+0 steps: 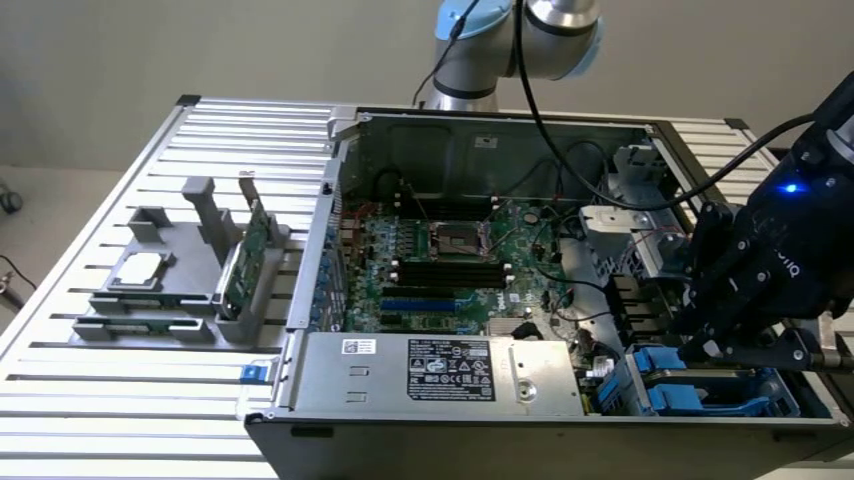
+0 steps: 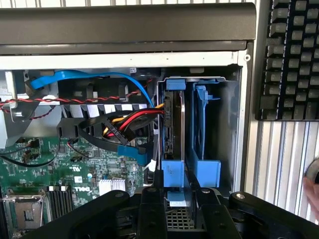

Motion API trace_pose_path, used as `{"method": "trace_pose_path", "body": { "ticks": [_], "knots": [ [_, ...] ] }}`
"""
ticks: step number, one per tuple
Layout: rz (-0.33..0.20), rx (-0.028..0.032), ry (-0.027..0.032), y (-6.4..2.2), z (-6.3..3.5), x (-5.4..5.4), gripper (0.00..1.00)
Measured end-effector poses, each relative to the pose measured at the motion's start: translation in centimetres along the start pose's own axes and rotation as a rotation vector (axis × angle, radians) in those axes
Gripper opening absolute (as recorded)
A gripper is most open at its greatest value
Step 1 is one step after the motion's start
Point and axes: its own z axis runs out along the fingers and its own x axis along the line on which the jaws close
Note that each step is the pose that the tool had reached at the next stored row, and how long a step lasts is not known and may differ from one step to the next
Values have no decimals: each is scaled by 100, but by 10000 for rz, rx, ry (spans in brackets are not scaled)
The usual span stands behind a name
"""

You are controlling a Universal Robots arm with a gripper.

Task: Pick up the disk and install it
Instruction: 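Insert the second disk wire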

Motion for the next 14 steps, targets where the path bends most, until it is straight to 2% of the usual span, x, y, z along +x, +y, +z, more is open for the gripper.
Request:
{"method": "trace_pose_path", "body": {
  "ticks": [9, 14],
  "knots": [
    [-3, -1, 0, -8, 1, 9, 31],
    [-6, -2, 6, -13, 0, 131, 31]
  ]
}}
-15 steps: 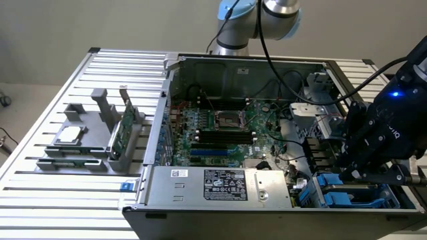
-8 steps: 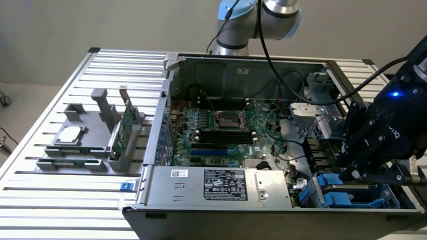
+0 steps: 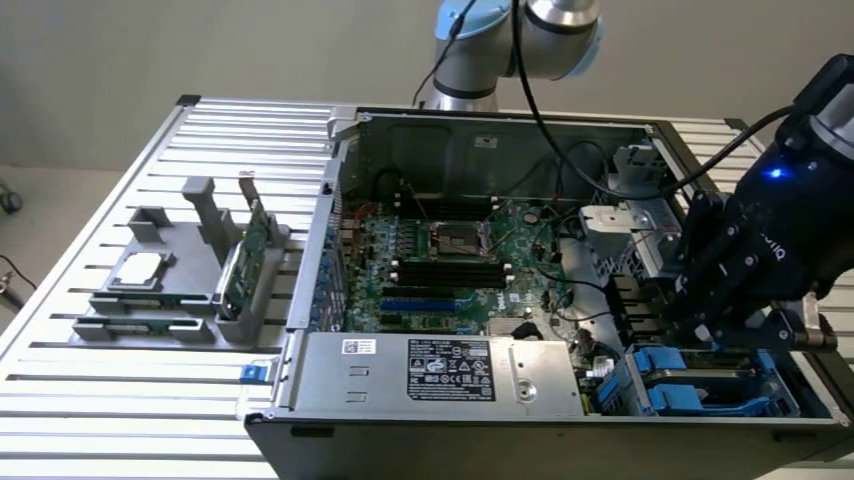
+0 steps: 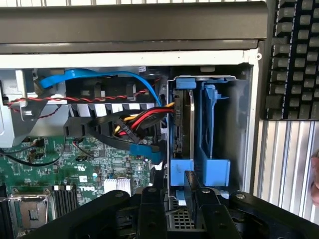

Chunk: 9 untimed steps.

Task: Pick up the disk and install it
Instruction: 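Insert the second disk wire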

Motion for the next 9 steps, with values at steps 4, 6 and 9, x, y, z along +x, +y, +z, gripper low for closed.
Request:
{"method": "trace_pose_path", "body": {
  "ticks": [4, 6, 9],
  "knots": [
    [-2, -10, -3, -3, -20, 79, 31],
    [-3, -14, -3, 1, -42, 89, 31],
    [-2, -22, -1, 6, -78, 105, 31]
  ]
}}
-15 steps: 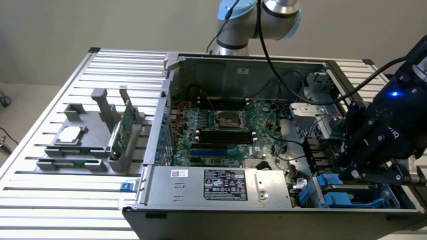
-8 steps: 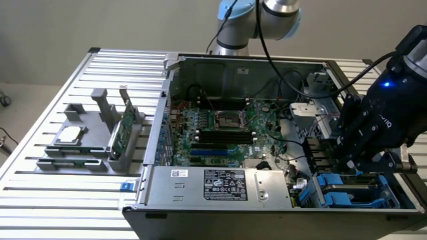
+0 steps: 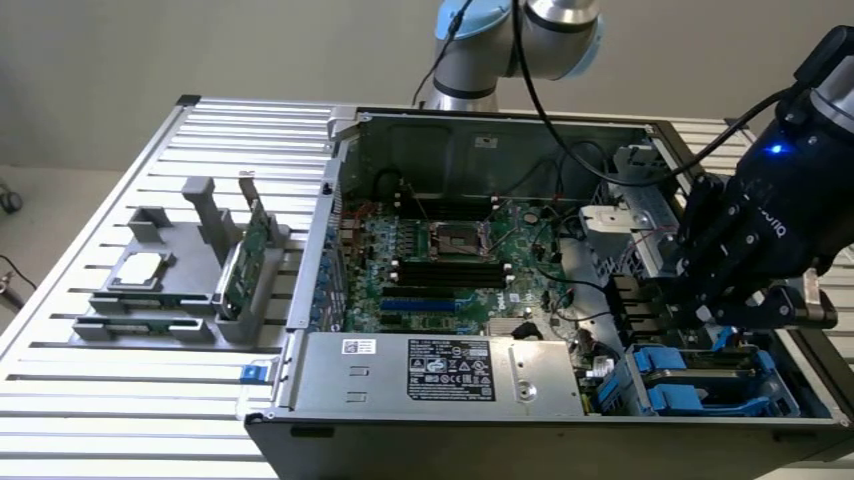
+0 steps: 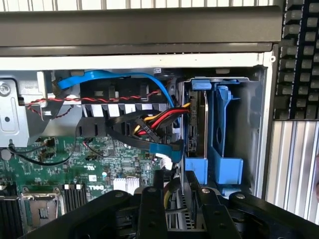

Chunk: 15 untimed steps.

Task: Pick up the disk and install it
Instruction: 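Insert the second disk wire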

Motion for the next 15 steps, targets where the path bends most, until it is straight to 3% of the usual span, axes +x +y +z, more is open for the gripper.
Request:
{"method": "trace_pose_path", "body": {
  "ticks": [9, 15],
  "knots": [
    [0, -59, 0, 36, -73, 24, 31],
    [2, -106, -44, 55, -102, 26, 31]
  ]
}}
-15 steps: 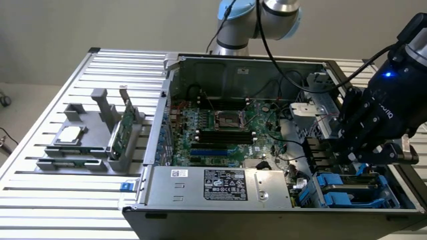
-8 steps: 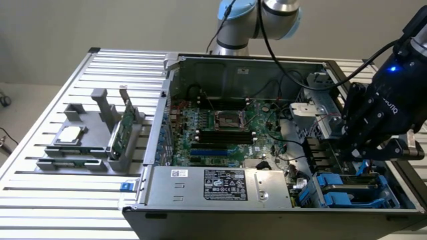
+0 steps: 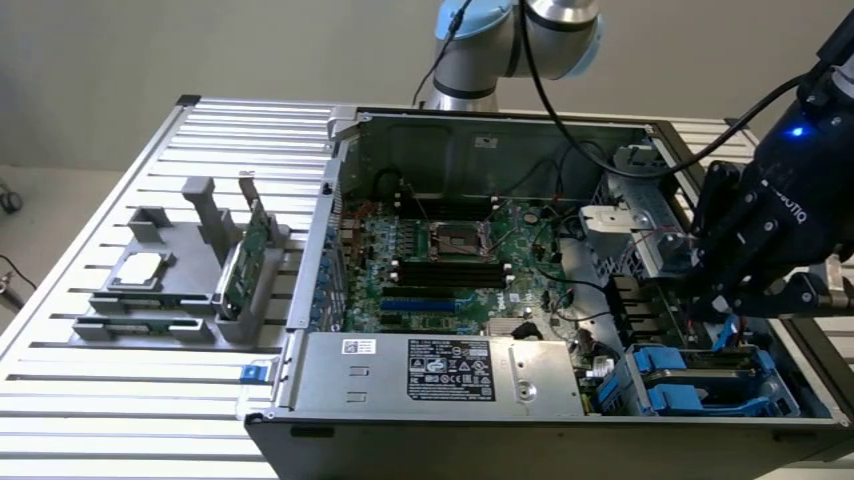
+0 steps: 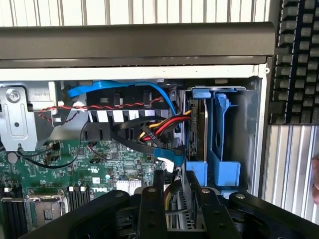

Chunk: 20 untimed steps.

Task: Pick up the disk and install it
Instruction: 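Insert the second disk wire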

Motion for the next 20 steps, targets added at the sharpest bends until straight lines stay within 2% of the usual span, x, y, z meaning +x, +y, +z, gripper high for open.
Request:
{"method": "trace_pose_path", "body": {
  "ticks": [5, 9, 13, 17, 20],
  "knots": [
    [11, -55, -144, 20, -6, 0, 31],
    [18, -152, -252, 23, -5, 1, 31],
    [22, -261, -298, 23, -4, 12, 31],
    [25, -316, -332, 22, 6, 45, 31],
    [30, -345, -409, 28, 14, 59, 31]
  ]
}}
